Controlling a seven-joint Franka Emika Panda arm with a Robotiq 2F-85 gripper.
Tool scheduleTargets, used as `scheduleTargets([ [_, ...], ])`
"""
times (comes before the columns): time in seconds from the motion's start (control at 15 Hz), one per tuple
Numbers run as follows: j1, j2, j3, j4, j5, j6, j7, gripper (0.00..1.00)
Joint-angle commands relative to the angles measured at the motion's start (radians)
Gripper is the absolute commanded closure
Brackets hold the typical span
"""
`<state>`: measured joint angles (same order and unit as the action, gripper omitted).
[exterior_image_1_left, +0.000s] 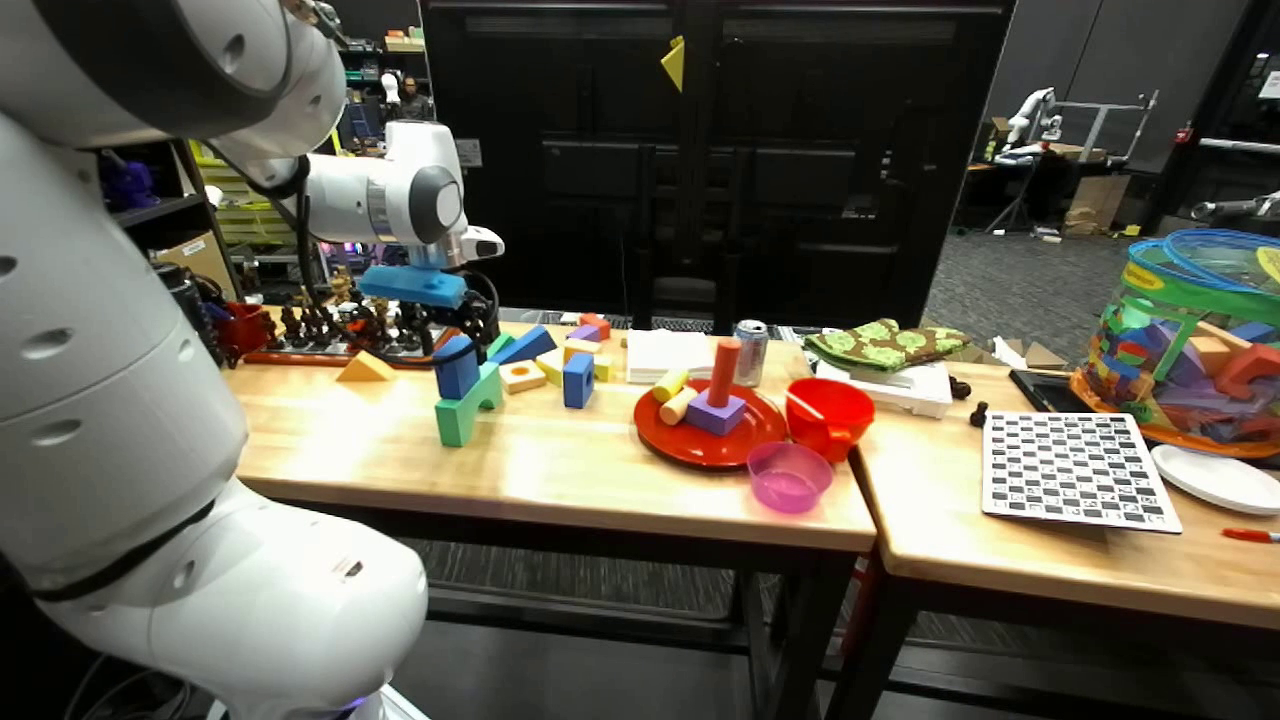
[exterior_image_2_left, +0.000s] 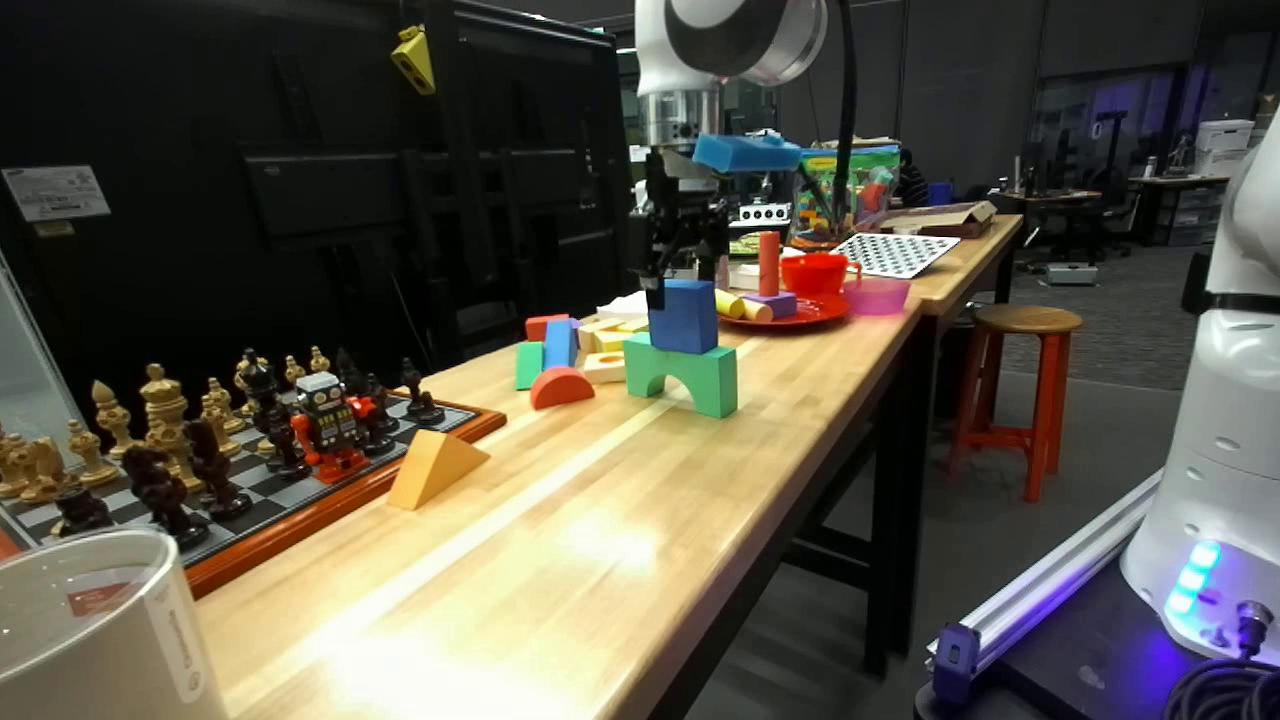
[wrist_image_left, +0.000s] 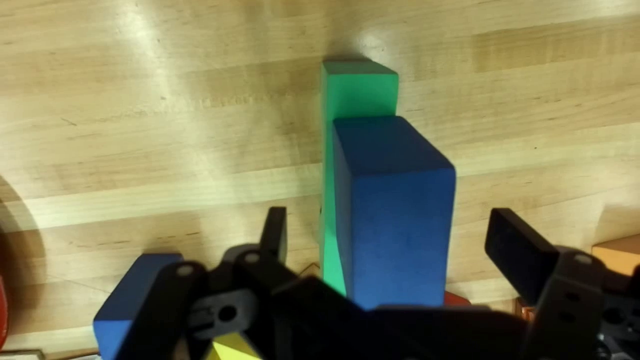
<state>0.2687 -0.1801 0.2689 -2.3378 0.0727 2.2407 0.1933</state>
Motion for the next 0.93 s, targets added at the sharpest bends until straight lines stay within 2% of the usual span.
scheduleTargets([
  [0.0, 0.004, -0.066, 0.009, -0.015, 0.007, -0.027, 0.005, 0.0],
  [0.53, -0.01, -0.23, 0.009, -0.072, -0.002, -0.02, 0.03, 0.0],
  [0.87, -0.068, -0.31, -0.016, -0.115, -0.017, 0.016, 0.077, 0.0],
])
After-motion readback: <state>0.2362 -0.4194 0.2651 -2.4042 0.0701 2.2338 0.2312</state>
